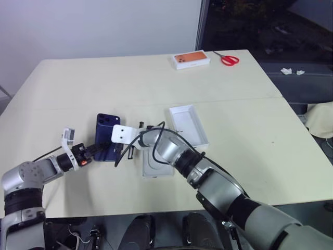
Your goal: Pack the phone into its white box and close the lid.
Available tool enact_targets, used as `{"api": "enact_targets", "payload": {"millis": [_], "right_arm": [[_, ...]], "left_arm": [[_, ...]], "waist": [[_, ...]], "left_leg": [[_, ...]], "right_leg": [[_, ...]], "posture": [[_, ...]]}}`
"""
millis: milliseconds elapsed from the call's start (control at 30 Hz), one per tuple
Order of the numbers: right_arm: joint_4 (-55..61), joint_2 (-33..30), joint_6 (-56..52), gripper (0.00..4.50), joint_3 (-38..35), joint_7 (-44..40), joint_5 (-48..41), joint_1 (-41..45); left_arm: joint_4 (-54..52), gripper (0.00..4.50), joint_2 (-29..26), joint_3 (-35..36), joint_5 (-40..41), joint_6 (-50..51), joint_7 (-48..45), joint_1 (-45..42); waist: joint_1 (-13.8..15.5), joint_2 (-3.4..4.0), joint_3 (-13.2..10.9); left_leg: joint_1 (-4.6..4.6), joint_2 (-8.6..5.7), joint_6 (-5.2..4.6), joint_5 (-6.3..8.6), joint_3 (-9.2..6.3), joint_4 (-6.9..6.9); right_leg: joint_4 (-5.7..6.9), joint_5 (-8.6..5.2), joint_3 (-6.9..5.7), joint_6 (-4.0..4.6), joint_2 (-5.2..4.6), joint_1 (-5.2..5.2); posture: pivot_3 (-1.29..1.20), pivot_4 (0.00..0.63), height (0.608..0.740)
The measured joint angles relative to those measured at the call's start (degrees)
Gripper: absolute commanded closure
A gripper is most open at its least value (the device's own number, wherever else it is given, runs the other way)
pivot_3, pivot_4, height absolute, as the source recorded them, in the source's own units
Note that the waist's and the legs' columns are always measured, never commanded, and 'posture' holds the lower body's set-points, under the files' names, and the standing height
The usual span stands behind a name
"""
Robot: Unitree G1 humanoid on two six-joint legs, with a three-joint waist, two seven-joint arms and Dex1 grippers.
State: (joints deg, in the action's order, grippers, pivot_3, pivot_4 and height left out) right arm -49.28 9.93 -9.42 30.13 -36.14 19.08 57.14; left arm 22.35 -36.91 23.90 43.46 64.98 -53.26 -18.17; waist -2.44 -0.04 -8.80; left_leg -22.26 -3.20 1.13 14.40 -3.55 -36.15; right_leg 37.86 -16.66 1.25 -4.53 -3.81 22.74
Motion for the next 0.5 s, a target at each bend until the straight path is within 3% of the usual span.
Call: {"api": "enact_targets", "payload": {"millis": [267,500], "right_arm": [[10.59,-2.78,-4.26,4.50,-7.72,-5.78,-7.71,-1.62],[26.81,-8.78,-14.82,4.50,-14.76,-12.62,-17.71,-5.48]], "left_arm": [[1.06,4.49,0.97,3.15,3.40,3.64,1.58,1.46],[2.67,4.49,3.71,11.09,7.84,8.81,8.08,0.12]], "waist": [[-0.15,-0.02,0.00],[-0.10,-0.05,-0.01]], "left_leg": [[-0.06,0.04,0.01,-0.01,0.01,0.01],[-0.16,0.07,0.01,-0.01,0.01,0.02]], "right_leg": [[0.00,0.00,0.01,0.00,0.01,0.08],[0.00,0.00,0.00,-0.01,0.01,0.15]], "posture": [[0.00,0.150,0.740],[0.00,0.150,0.740]]}}
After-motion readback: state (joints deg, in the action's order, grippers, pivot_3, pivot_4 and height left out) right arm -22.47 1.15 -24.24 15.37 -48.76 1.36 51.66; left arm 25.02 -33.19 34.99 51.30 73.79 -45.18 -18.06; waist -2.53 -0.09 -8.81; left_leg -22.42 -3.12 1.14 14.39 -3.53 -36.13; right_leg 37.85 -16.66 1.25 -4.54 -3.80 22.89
